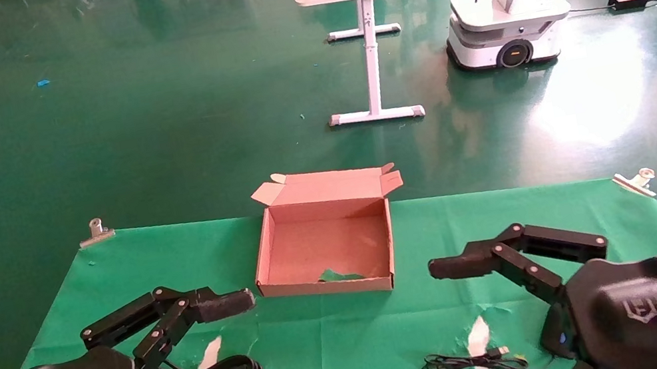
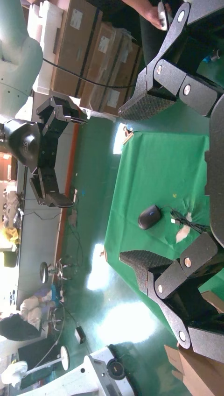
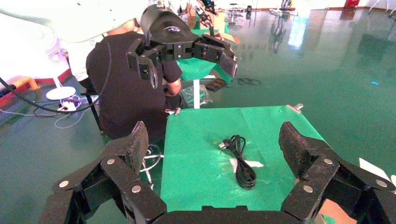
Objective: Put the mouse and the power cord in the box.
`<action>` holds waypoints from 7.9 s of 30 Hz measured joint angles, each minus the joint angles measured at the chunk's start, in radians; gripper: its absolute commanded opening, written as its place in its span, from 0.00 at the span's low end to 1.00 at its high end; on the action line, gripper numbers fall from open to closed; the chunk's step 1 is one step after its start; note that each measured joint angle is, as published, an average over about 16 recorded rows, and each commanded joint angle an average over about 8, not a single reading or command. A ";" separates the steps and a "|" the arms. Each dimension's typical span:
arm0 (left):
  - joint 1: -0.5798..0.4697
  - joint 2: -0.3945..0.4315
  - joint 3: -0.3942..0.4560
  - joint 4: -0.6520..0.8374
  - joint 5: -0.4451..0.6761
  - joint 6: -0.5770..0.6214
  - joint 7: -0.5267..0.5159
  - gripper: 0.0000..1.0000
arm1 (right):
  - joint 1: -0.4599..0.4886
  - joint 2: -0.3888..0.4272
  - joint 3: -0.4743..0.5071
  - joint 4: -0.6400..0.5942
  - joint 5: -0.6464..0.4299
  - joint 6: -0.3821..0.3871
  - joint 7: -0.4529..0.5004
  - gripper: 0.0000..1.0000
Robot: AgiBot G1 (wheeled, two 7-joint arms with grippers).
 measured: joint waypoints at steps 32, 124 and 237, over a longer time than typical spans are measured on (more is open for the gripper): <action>-0.038 -0.012 0.078 -0.018 0.189 -0.013 -0.059 1.00 | -0.008 0.021 -0.045 0.006 -0.105 0.001 0.014 1.00; -0.512 0.630 0.639 0.592 1.623 -0.276 -0.406 0.78 | 0.457 -0.552 -0.566 -0.473 -1.329 0.174 0.199 0.57; -0.671 0.763 1.135 0.571 1.250 -0.854 -0.245 1.00 | 0.795 -0.416 -0.411 -0.413 -1.226 0.171 0.187 0.00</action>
